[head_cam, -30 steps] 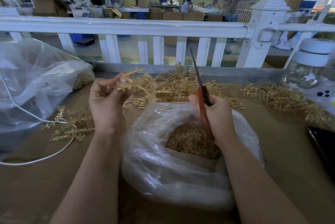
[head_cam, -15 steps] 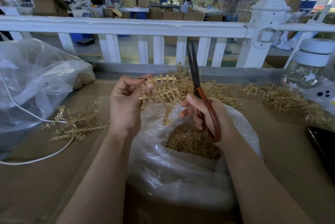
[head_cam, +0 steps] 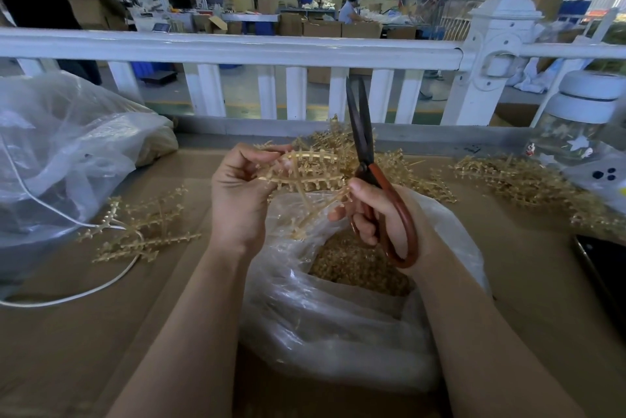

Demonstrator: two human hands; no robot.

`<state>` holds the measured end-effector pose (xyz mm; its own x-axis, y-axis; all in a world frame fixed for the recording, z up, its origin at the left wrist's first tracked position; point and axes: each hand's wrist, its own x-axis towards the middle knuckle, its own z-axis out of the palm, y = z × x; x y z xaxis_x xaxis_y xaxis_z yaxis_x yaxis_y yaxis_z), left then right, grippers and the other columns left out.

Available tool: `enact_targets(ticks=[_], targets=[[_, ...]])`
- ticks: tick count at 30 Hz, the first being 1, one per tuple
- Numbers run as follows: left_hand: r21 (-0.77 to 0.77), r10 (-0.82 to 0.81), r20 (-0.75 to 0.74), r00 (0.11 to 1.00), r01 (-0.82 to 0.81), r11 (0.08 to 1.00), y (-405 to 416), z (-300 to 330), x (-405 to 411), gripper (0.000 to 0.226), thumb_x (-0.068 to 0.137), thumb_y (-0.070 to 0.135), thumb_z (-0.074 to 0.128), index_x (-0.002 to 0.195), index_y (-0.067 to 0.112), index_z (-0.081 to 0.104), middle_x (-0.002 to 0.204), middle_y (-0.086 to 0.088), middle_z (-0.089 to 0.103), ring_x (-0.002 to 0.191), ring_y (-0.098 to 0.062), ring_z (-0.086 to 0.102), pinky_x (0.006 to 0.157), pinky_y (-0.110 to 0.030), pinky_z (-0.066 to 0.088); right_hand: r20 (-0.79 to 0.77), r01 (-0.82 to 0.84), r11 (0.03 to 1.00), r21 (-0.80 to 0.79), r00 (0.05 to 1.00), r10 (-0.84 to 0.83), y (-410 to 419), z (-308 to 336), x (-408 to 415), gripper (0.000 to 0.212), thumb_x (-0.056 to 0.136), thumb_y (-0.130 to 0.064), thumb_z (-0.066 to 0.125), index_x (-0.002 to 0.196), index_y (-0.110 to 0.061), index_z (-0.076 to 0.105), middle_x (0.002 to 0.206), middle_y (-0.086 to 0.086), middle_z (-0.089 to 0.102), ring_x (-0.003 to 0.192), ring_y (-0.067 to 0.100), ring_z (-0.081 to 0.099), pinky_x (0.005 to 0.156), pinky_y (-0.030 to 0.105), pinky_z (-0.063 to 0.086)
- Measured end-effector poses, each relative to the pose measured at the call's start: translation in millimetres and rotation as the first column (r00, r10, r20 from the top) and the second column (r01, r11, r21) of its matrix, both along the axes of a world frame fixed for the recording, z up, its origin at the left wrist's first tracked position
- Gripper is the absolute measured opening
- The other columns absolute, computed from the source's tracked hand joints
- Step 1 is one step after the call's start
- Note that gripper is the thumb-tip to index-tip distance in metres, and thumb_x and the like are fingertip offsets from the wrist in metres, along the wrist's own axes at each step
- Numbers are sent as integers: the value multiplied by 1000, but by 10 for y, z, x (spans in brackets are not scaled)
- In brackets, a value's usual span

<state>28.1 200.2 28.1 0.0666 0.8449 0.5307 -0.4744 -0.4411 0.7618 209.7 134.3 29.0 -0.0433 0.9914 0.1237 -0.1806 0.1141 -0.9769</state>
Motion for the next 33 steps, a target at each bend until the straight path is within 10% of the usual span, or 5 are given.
enact_targets(ticks=[13, 22, 28, 33], targets=[[-21, 47, -77, 996, -49, 999, 49, -68, 21, 24, 74, -4, 73, 74, 17, 62, 92, -2, 73, 94, -20, 67, 80, -31, 54, -61, -15, 998, 62, 998, 19, 61, -84, 47, 29, 82, -49, 72, 78, -21, 77, 70, 12, 70, 46, 17, 48, 39, 20, 36], [-8, 60, -121, 991, -61, 998, 63, -99, 32, 25, 79, -5, 71, 81, 18, 62, 82, 8, 72, 80, -6, 67, 70, -20, 53, 175, -21, 999, 29, 985, 16, 7, -35, 106, 12, 83, -26, 69, 83, -14, 71, 76, 8, 72, 50, 12, 45, 46, 22, 37], [-300, -110, -164, 980, 57, 952, 31, -70, 55, 24, 87, 25, 66, 107, 13, 58, 80, 3, 72, 67, -15, 68, 59, -28, 54, 98, 59, 992, 109, 993, -70, 48, -74, 62, 9, 86, -22, 68, 82, -14, 67, 77, 9, 72, 49, 16, 41, 45, 22, 37], [-262, -290, -493, 820, 178, 949, -4, -93, 54, 18, 90, -2, 60, 94, 10, 72, 91, -8, 74, 78, -16, 66, 75, -27, 50, -65, 201, 961, 190, 979, -192, 60, -84, 60, 10, 89, -21, 70, 85, -12, 69, 79, 8, 72, 48, 14, 43, 46, 22, 38]])
